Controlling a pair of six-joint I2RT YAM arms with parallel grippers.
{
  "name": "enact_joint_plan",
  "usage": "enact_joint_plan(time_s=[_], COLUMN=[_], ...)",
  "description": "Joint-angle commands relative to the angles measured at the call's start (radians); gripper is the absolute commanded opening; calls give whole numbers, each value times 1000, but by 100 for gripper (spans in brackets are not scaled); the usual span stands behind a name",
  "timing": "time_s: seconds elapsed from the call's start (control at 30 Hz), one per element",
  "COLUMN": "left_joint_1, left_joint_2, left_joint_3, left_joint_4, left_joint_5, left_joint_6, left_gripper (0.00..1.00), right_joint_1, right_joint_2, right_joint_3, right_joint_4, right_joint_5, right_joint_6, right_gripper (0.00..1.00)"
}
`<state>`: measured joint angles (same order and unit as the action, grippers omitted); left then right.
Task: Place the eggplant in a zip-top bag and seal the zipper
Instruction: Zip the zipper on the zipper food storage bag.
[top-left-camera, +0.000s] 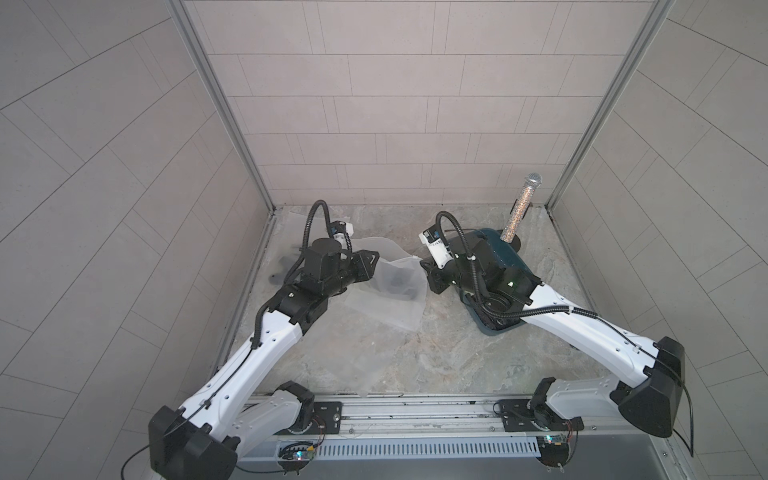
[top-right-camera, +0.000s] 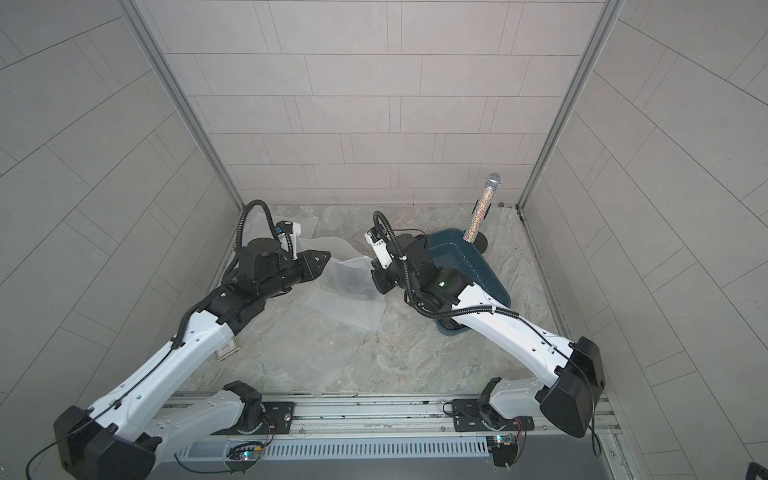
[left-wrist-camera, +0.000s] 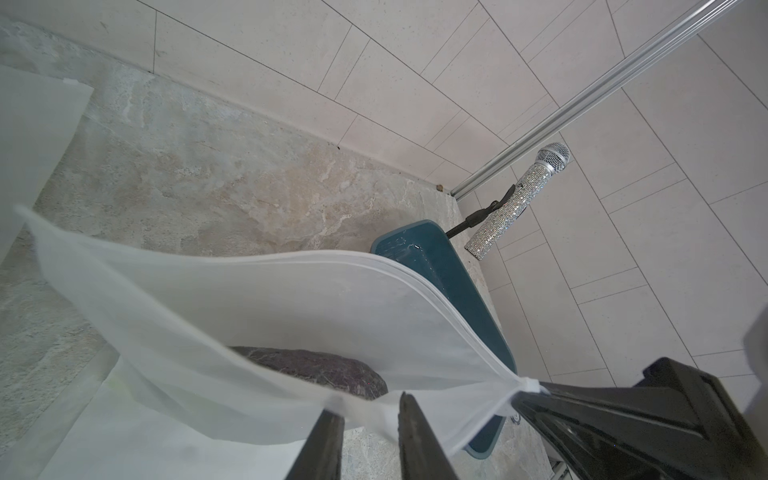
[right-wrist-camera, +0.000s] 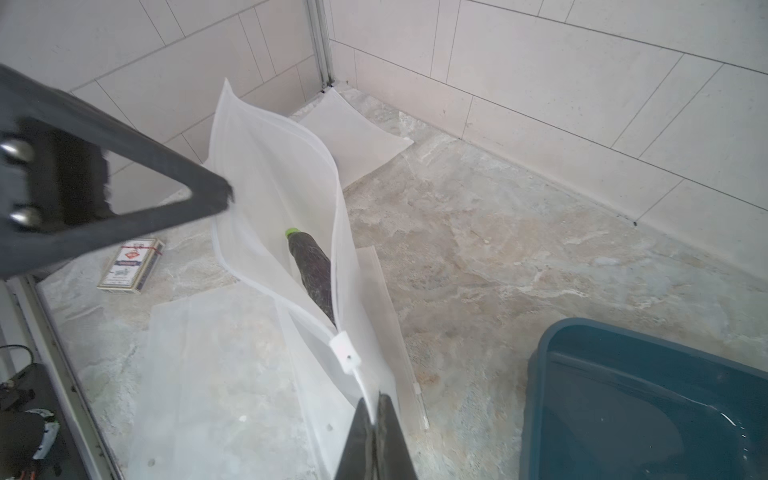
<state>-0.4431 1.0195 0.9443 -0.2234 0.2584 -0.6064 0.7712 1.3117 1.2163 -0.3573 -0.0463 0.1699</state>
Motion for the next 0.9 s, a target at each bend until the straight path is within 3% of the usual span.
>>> enact_joint_plan(time_s=[0.0,0.13,0.23,0.33,0.53,0.87], left_joint_1=[6,6,6,-1,-67,-94], left_joint_2=[-43,-24,23,84,175,221], left_joint_3=[59,169,244,288,310,316], left_joint_4=[-24,-131,-155,-158,-136,-128], left_joint_5=[49,170,271,349,360,327], left_joint_6=[213,517,632,709,791,804], left_gripper=[30,47,56,60,62,60], right_joint_1=[0,0,0,0,0,0], right_joint_2=[-34,-61,-76,-75,-70,-56], right_joint_3=[2,2,13,14,-19,-20], right_joint_4=[-17,2,24,56,136,162], right_joint_5=[21,15,9,-9,-31,-72], right_joint_6=[-61,-75,-90,-100,-99,-79], right_gripper=[0,0,0,0,0,0])
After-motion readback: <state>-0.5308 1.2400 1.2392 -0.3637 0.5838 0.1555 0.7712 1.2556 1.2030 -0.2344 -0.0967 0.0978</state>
